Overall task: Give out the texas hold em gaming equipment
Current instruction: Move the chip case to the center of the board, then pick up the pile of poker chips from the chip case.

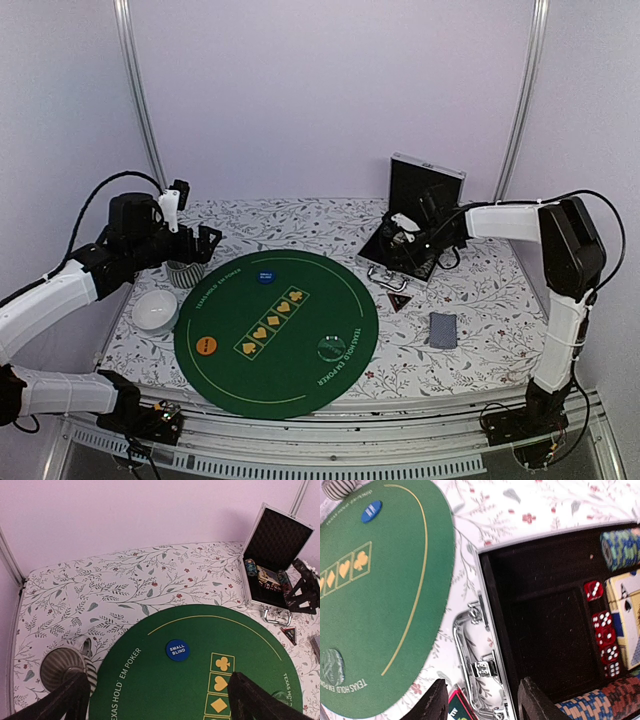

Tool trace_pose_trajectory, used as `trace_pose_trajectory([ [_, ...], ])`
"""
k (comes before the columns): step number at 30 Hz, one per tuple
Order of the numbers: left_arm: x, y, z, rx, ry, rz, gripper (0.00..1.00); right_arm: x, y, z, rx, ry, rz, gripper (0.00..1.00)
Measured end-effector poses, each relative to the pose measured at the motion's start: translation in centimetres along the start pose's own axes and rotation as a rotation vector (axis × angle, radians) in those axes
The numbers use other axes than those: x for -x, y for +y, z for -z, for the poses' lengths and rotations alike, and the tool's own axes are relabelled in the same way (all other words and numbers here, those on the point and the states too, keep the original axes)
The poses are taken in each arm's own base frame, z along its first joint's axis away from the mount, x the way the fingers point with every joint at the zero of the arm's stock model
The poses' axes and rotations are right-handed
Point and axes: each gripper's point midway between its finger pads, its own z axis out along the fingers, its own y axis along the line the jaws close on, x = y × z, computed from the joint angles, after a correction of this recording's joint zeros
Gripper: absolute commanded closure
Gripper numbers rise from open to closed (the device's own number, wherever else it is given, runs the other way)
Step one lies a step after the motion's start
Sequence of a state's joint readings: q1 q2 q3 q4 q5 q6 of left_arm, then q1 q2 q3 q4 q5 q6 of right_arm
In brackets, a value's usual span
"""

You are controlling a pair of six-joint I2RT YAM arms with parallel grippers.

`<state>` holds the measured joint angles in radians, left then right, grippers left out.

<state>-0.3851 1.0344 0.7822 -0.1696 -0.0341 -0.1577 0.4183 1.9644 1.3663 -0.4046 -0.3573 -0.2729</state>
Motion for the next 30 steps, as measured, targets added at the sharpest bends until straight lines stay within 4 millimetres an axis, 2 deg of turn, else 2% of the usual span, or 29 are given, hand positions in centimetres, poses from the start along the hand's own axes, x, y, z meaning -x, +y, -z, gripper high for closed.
trace_pose_trajectory([
  [5, 0.0, 0.0, 0.0, 0.000, 0.000, 0.000, 0.02, 3.6, 0.2, 4.3, -0.023, -0.106, 0.050, 0.52],
  [7, 0.0, 0.0, 0.0, 0.000, 0.000, 0.000, 0.02, 3.8, -0.7, 5.6, -0.067, -0.112, 0.063, 0.53],
  [9, 0.0, 0.0, 0.0, 0.000, 0.000, 0.000, 0.02, 3.4, -1.9, 6.0, -0.114, -0.089, 0.073, 0.54],
  [15, 0.0, 0.0, 0.0, 0.000, 0.000, 0.000, 0.02, 0.4, -4.6, 5.6, -0.238, 0.042, 0.090, 0.54],
  [22, 0.0, 0.0, 0.0, 0.000, 0.000, 0.000, 0.02, -3.2, -6.3, 3.0, -0.293, 0.199, 0.087, 0.51],
  [30, 0.0, 0.0, 0.0, 0.000, 0.000, 0.000, 0.02, -3.9, -6.3, 2.5, -0.342, 0.249, 0.118, 0.54],
])
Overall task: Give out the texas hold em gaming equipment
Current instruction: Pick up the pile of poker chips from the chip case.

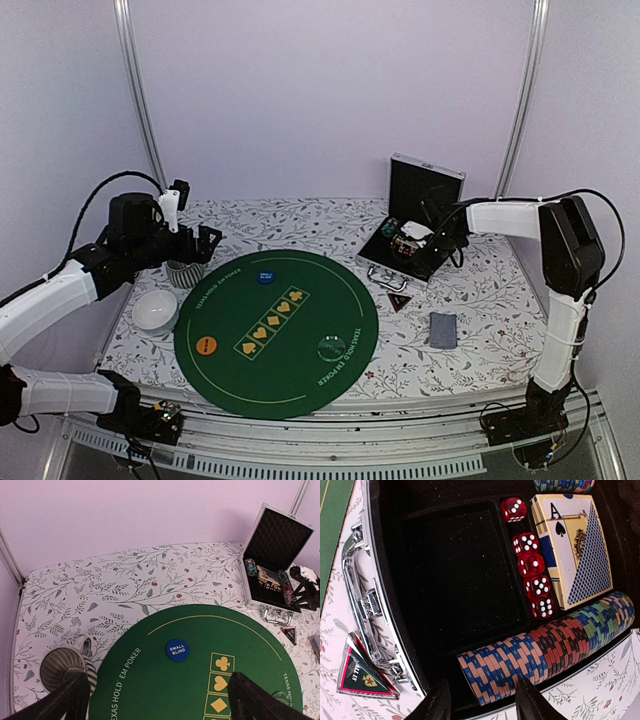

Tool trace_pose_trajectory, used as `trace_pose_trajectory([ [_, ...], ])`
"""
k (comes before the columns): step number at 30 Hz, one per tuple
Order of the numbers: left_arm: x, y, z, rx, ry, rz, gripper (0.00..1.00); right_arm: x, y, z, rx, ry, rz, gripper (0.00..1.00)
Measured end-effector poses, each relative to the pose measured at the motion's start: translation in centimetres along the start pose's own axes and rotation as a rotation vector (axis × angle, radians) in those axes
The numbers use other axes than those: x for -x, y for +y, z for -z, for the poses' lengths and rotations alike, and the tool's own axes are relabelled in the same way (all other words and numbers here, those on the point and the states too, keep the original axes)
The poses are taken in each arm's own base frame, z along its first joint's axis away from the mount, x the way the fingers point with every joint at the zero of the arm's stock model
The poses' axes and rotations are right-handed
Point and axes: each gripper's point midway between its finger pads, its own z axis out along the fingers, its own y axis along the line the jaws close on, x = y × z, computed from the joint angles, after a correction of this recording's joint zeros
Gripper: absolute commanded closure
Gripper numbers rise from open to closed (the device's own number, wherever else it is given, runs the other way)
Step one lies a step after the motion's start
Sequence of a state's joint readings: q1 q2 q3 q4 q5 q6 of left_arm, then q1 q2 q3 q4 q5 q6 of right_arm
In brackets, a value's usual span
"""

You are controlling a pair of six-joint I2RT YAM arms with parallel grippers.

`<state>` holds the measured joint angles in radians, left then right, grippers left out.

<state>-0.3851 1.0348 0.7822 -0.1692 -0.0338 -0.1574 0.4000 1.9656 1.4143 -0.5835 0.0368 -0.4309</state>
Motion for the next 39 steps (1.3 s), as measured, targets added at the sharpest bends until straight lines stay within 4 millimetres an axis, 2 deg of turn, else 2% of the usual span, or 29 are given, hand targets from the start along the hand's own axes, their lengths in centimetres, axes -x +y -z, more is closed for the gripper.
trace_pose_trajectory([
  [12, 0.0, 0.0, 0.0, 0.000, 0.000, 0.000, 0.02, -0.1, 0.8, -0.1, -0.008, 0.028, 0.021, 0.64],
  [23, 0.0, 0.0, 0.0, -0.001, 0.001, 0.000, 0.02, -0.1, 1.4, 0.1, 0.007, 0.030, 0.026, 0.63],
  [34, -0.2, 0.0, 0.0, -0.003, 0.005, 0.000, 0.02, 0.1, -0.5, -0.4, -0.055, 0.051, 0.008, 0.59],
  [39, -0.2, 0.0, 0.0, -0.003, 0.005, 0.000, 0.02, 0.3, -0.6, -0.5, -0.045, 0.053, -0.002, 0.56],
])
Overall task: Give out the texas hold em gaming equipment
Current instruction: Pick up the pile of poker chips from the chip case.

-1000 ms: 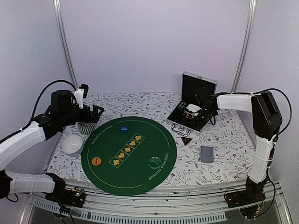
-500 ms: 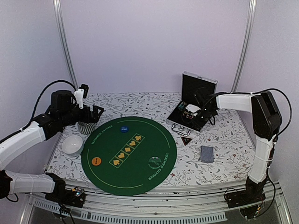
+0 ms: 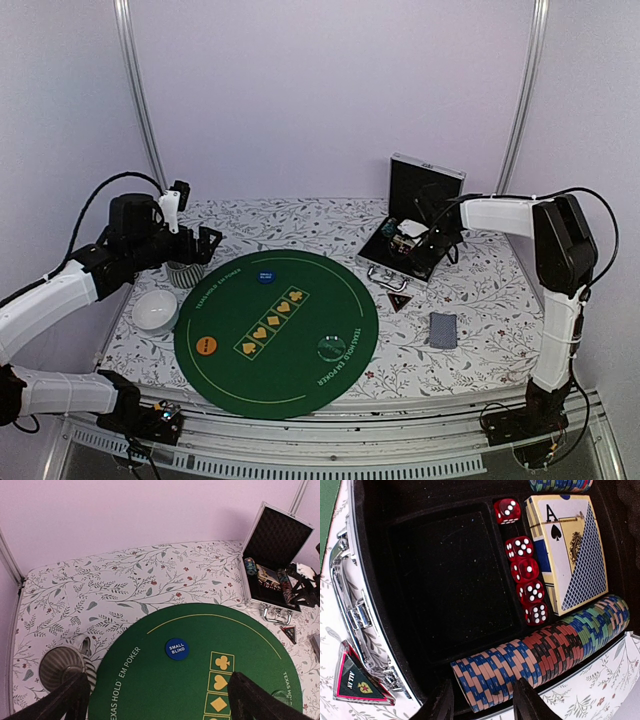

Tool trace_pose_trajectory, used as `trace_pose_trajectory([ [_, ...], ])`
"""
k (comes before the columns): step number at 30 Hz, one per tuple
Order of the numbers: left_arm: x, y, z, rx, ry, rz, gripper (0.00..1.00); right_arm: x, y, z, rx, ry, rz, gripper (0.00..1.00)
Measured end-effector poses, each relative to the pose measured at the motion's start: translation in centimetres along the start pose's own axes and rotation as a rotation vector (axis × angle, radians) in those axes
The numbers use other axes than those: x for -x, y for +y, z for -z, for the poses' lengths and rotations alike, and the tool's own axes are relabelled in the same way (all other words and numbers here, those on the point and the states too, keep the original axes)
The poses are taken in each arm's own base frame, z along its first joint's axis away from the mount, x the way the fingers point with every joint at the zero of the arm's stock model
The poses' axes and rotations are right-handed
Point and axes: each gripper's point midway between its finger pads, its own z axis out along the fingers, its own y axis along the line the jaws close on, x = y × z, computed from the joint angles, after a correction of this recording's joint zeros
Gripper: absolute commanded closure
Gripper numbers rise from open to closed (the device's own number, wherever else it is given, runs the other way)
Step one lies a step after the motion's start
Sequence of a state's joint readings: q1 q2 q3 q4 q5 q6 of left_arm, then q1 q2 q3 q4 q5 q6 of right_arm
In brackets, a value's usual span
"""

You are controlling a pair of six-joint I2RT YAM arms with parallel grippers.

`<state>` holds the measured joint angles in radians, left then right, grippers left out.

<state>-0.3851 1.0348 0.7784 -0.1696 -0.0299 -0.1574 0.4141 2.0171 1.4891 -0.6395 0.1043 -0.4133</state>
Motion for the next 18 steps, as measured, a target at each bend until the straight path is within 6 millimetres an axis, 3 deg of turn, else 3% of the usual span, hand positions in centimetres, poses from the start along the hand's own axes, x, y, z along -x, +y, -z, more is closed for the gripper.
trace_pose_trajectory([
  [9, 0.0, 0.0, 0.0, -0.001, 0.000, 0.000, 0.02, -0.3, 0.2, 0.1, 0.005, 0.014, -0.020, 0.56],
  [18, 0.0, -0.1, 0.0, -0.005, 0.001, 0.000, 0.02, -2.1, 0.2, 0.2, -0.031, 0.101, -0.042, 0.58],
])
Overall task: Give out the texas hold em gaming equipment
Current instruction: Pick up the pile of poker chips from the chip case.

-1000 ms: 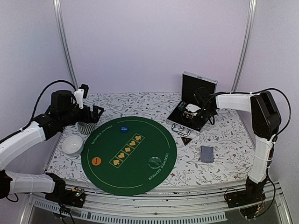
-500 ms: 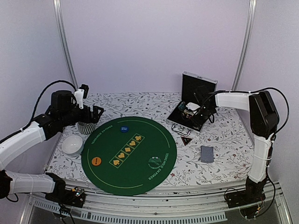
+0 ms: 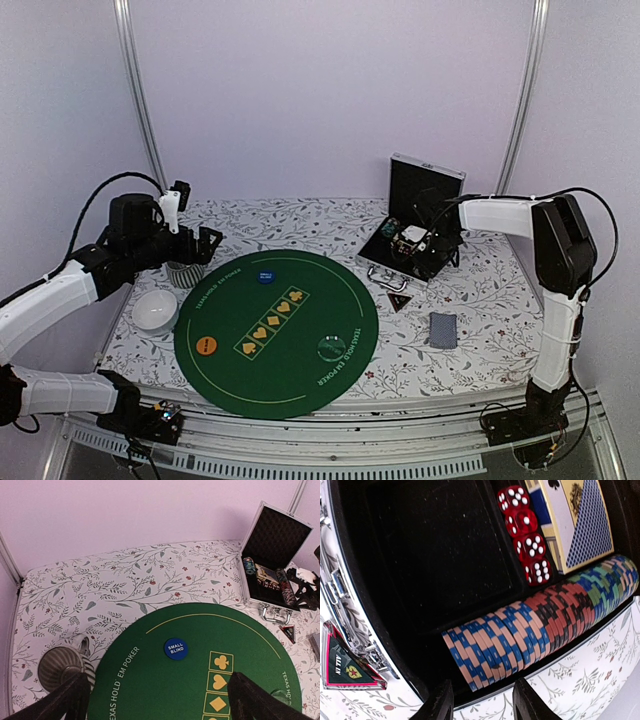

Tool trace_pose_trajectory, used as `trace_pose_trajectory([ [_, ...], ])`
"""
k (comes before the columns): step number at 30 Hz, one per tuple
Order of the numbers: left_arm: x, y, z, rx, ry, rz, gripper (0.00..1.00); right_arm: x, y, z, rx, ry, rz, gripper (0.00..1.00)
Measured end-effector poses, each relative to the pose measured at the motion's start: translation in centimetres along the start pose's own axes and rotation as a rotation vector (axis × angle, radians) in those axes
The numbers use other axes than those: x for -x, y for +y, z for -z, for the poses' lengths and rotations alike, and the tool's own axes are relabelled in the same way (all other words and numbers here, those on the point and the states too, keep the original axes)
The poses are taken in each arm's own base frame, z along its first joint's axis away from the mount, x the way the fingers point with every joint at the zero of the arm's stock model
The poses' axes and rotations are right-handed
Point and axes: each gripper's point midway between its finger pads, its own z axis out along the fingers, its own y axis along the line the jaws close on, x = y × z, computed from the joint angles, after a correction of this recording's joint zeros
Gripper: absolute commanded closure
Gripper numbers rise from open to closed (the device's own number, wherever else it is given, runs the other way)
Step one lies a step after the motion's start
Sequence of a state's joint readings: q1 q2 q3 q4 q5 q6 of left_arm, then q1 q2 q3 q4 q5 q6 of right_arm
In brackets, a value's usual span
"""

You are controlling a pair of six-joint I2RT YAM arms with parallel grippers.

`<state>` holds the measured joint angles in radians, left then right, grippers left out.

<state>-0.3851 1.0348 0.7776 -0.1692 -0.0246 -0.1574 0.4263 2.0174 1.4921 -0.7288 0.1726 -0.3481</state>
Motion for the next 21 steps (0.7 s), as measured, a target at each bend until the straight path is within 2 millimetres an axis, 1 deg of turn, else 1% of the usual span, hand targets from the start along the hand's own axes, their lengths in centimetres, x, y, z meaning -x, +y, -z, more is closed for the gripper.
trace_pose_trajectory([
  [3, 0.0, -0.1, 0.0, -0.006, 0.001, 0.000, 0.02, -0.4, 0.1, 0.0, -0.001, 0.018, -0.005, 0.59],
  [8, 0.0, -0.2, 0.0, -0.010, 0.001, 0.000, 0.02, 0.0, 0.5, 0.1, 0.018, 0.003, 0.003, 0.60],
  [10, 0.0, -0.2, 0.0, -0.011, 0.001, 0.000, 0.02, 0.4, 0.6, 0.1, 0.030, -0.011, 0.014, 0.61],
  [16, 0.0, -0.2, 0.0, -0.012, 0.001, 0.000, 0.02, 2.7, 0.5, 0.1, 0.043, -0.064, 0.036, 0.61],
  [21, 0.0, -0.2, 0.0, -0.012, 0.001, 0.000, 0.02, 3.4, 0.9, -0.4, 0.068, -0.085, 0.047, 0.61],
])
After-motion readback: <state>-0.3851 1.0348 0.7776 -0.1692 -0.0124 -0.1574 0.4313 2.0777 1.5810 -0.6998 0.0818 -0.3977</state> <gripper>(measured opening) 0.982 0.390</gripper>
